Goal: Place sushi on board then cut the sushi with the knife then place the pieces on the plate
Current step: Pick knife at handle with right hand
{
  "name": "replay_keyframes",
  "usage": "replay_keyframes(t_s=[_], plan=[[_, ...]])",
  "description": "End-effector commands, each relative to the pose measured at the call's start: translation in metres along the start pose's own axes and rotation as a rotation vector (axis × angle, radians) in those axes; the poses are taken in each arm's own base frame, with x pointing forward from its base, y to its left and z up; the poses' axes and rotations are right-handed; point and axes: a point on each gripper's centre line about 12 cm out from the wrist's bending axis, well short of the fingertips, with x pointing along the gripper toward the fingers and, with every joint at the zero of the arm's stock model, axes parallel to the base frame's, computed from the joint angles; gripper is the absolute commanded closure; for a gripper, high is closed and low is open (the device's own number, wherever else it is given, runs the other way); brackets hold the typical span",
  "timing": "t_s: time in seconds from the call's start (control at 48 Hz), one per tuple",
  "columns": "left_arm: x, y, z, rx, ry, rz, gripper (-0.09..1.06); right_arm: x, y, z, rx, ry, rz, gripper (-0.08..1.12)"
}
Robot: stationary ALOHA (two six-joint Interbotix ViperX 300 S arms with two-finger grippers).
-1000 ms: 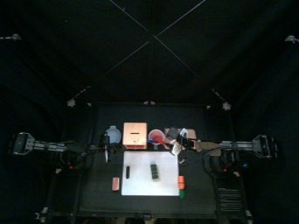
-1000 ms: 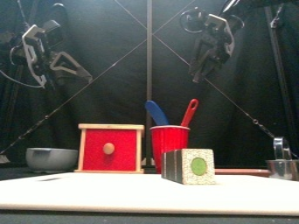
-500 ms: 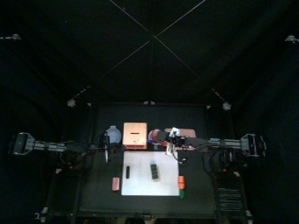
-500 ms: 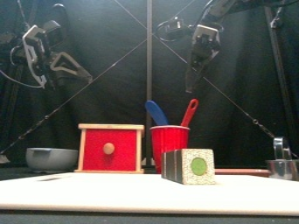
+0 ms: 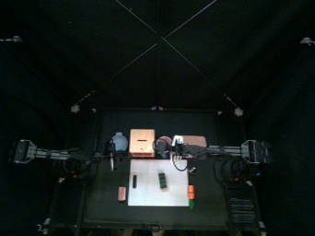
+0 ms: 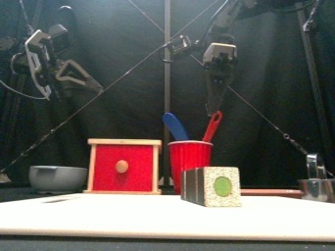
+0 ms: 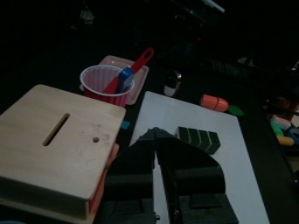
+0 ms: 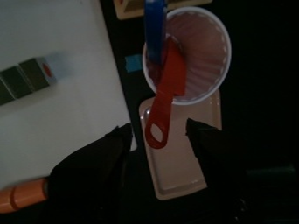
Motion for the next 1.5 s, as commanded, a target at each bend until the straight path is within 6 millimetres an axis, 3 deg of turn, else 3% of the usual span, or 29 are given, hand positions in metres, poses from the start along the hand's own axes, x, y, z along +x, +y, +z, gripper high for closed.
replay_keyframes(t_s=[0.021, 0.625, 0.854, 1.083, 1.5], plan=[[0.001, 0.000, 0.004, 0.002, -0.014, 0.001, 0.57, -0.011, -0.006, 0.011, 0.000, -0.026, -0.021, 0.18], [0.000, 0.002, 0.001, 0.002, -0.006, 0.007, 0.57, 0.016, -0.016, 0.014, -0.051, 0.098, -0.140, 0.19], [0.000, 0.002, 0.000, 0.002, -0.003, 0.008, 0.57, 0.020, -0.018, 0.019, -0.052, 0.120, -0.153, 0.25], [-0.001, 0.003, -0.003, 0.003, 0.003, 0.009, 0.57, 0.021, -0.031, 0.017, -0.077, 0.150, -0.136, 0.34], [-0.002, 0.004, -0.007, 0.003, 0.013, 0.013, 0.57, 0.023, -0.056, 0.032, -0.028, 0.144, -0.025, 0.35]])
